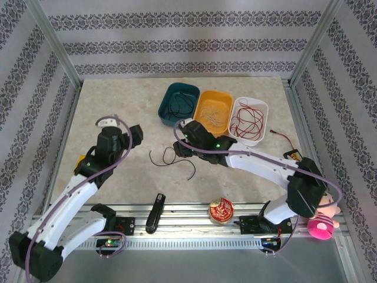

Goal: Untangle the cables

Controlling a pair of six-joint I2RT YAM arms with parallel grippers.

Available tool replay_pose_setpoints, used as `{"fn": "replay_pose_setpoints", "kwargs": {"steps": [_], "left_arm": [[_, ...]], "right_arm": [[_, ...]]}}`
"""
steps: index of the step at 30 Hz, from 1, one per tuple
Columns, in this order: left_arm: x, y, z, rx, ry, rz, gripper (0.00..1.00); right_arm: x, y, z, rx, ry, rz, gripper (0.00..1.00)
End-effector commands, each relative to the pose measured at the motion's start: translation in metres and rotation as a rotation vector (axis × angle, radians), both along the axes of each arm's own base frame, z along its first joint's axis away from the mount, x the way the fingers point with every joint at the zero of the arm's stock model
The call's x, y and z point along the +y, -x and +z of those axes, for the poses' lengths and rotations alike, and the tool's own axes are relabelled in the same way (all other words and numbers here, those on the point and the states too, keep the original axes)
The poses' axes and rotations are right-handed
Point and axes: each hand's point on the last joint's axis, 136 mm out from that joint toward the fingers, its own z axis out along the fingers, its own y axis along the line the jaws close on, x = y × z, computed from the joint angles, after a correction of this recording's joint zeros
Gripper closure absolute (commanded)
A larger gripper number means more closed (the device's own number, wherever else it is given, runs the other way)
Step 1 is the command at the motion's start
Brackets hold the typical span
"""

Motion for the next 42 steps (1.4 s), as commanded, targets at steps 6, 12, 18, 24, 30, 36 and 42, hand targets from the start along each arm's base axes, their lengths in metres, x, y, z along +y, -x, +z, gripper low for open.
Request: {"fn": "replay_pose_setpoints", "kwargs": {"steps": [6, 12, 18, 24, 30, 36, 42], "left_arm": [[0.05, 0.052, -0.04, 0.052, -0.016, 0.204, 0.01], [0.047, 0.054, -0.053, 0.072, 0.002, 0.199, 0.01], [0.046, 0.053, -0.064, 0.091, 0.014, 0.201, 0.01], [0.045, 0.052, -0.068, 0.085, 0.027, 0.207, 0.01], [0.044, 0.05, -0.069, 0.089, 0.027, 0.206, 0.01], [0.044, 0.049, -0.071, 0.099, 0.024, 0.206, 0.01], [0.043, 0.048, -0.074, 0.11, 0.02, 0.203, 0.01]], "right_arm": [[0.008, -0.007, -0.052, 0.239, 0.124, -0.063, 0.58], [0.014, -0.021, -0.073, 0.274, 0.168, -0.099, 0.62], [0.017, -0.034, -0.09, 0.271, 0.233, -0.116, 0.64], [0.027, -0.041, -0.101, 0.272, 0.255, -0.093, 0.64], [0.028, -0.047, -0.113, 0.269, 0.296, -0.083, 0.64], [0.033, -0.052, -0.126, 0.28, 0.321, -0.062, 0.64], [0.031, -0.057, -0.139, 0.286, 0.352, -0.063, 0.66]]}}
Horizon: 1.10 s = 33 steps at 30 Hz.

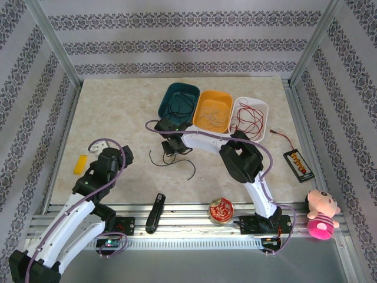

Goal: Untangle the cables

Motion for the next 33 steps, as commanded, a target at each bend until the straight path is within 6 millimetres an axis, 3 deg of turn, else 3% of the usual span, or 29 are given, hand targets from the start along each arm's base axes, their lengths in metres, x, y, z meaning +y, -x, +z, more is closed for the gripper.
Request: {"fn": "replay_pose_setpoints", "kwargs": {"steps": [1, 5, 8, 13, 18, 25, 30, 33], "left_arm": [[0.004, -0.002, 0.0, -0.014, 0.015, 0.027, 0.01], [0.003, -0.002, -0.002, -0.011, 0.016, 0.026, 0.01], [0.003, -0.003, -0.003, -0.008, 0.017, 0.025, 0.01], [0.002, -0.003, -0.005, -0.001, 0.018, 0.022, 0.01], [0.003, -0.003, -0.005, 0.002, 0.012, 0.023, 0.01], [0.004, -0.001, -0.007, 0.007, 0.008, 0.025, 0.01], [0.004, 0.0, -0.006, -0.001, 0.012, 0.025, 0.01], [0.003, 0.001, -0.005, -0.002, 0.015, 0.023, 0.01]], "right_arm": [[-0.009, -0.008, -0.004, -0.006, 0.047, 0.0, 0.67], [-0.01, -0.004, -0.013, 0.015, 0.059, 0.014, 0.7], [-0.008, -0.002, -0.015, 0.022, 0.054, 0.028, 0.84], [0.0, -0.003, 0.007, -0.027, 0.015, 0.052, 0.99], [0.007, -0.009, 0.057, -0.114, -0.052, 0.079, 1.0], [0.001, -0.024, 0.148, -0.276, -0.146, 0.071, 1.0], [-0.007, -0.049, 0.204, -0.391, -0.215, 0.049, 1.0], [-0.009, -0.068, 0.227, -0.454, -0.244, 0.031, 1.0]]}}
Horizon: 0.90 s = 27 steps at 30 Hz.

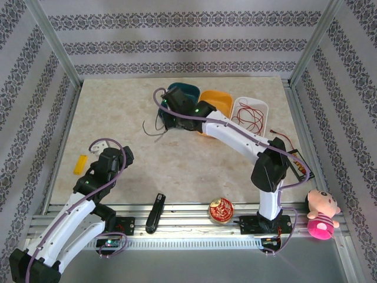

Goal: Untangle the cables

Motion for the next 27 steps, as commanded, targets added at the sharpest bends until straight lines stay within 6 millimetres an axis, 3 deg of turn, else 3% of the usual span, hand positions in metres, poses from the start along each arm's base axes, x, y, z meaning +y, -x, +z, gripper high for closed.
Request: {"fn": "replay_pose_setpoints", "kwargs": {"steps": [1, 6, 14, 22, 27], "left_arm": [[0.004, 0.001, -0.001, -0.013, 0.013, 0.019, 0.01], [0.004, 0.003, 0.0, -0.013, 0.018, 0.02, 0.01], [0.006, 0.009, 0.0, -0.011, 0.024, 0.026, 0.01], [0.006, 0.01, -0.001, -0.012, 0.033, 0.024, 0.01], [0.005, 0.01, -0.001, -0.013, 0.038, 0.024, 0.01]], "right_arm": [[-0.011, -0.024, 0.026, -0.088, -0.007, -0.031, 1.0], [-0.011, -0.061, 0.047, -0.162, -0.076, -0.062, 1.0], [-0.018, -0.111, 0.059, -0.201, -0.13, -0.11, 1.0], [-0.028, -0.155, 0.044, -0.225, -0.146, -0.166, 1.0], [-0.043, -0.177, 0.017, -0.207, -0.085, -0.234, 1.0]]}}
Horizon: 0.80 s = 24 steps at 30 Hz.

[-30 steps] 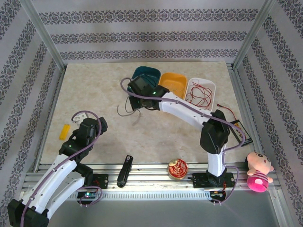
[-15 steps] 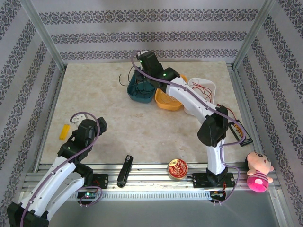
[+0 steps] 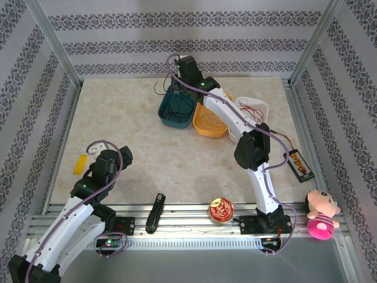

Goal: Untangle the cables

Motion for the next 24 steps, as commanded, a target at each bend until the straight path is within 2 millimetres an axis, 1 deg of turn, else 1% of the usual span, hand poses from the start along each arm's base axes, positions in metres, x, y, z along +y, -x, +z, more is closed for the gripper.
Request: {"fn": "replay_pose_setpoints", "kwargs": {"steps": [1, 7, 12, 15, 18, 24], "left_arm": [[0.006, 0.007, -0.009, 0.029, 0.004, 0.026, 0.01], [0.005, 0.005, -0.009, 0.022, 0.01, 0.025, 0.01], [0.004, 0.003, -0.009, 0.027, 0.005, 0.023, 0.01], [0.003, 0.002, -0.009, 0.029, 0.006, 0.02, 0.01], [0.002, 0.001, -0.01, 0.028, 0.01, 0.017, 0.01], [0.003, 0.003, -0.011, 0.037, 0.008, 0.016, 0.01]], "right_arm": [[-0.012, -0.015, -0.009, -0.009, 0.041, -0.054, 1.0], [-0.035, -0.018, -0.044, 0.068, 0.083, -0.113, 1.0], [-0.048, -0.013, -0.071, 0.155, 0.094, -0.133, 1.0], [-0.052, -0.009, -0.088, 0.198, 0.12, -0.139, 1.0], [-0.05, -0.007, -0.105, 0.234, 0.131, -0.129, 1.0], [-0.047, -0.009, -0.13, 0.27, 0.157, -0.121, 1.0]]}}
